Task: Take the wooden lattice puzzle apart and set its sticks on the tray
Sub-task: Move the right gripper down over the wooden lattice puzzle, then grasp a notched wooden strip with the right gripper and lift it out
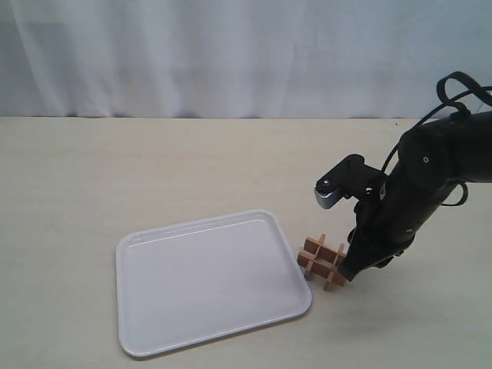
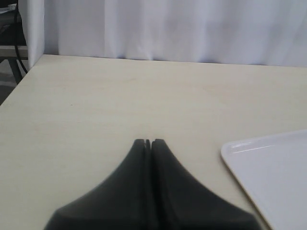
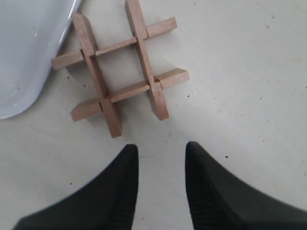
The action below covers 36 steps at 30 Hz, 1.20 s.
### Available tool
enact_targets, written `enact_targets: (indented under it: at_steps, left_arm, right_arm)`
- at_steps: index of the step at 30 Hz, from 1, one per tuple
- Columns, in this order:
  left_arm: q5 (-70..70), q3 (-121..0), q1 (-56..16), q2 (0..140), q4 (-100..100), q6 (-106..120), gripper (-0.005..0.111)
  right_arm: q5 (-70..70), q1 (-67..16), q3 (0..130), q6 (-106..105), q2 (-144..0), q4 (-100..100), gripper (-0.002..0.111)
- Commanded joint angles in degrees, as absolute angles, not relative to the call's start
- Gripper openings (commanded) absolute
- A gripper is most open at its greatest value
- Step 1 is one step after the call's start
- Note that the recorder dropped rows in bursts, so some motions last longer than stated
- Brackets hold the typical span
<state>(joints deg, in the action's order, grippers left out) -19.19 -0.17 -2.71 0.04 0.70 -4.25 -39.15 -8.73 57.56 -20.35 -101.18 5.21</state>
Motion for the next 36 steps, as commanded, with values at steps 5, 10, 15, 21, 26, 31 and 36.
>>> enact_targets:
  at_steps: [5,10,15,21,26,31,36]
  left_arm:
    - [-18.6,0.0,-2.9,0.0,0.8,-4.3,0.000]
    - [-18.6,0.0,-2.9,0.0,0.8,-4.3,0.000]
    - [-18.6,0.0,-2.9,0.0,0.8,-4.3,0.000]
    - [-18.6,0.0,-2.9,0.0,0.8,-4.3,0.000]
    - [-18.6,0.0,-2.9,0.0,0.8,-4.3,0.000]
    - [-18.6,0.0,-2.9,0.0,0.8,-4.3,0.000]
    - [-18.6,0.0,-2.9,0.0,0.8,-4.3,0.000]
  right_arm:
    - [-36.4,-8.8,57.9,-21.4,-103.0,5.8,0.033]
    - [-35.3,-8.8,58.0,-21.4,-105.5,6.9,0.033]
    - [-34.1,-8.8,58.0,-21.9,-106.5,6.9,0.033]
    - [-33.5,-8.8,58.0,-23.2,-108.2,6.9,0.033]
    - [-31.8,-8.8,58.0,-23.3,-109.2,6.9,0.033]
    - [-31.1,-8.8,58.0,-24.6,-110.0,6.9,0.033]
    - [-31.1,-8.8,58.0,-27.7,-110.2,6.9,0.011]
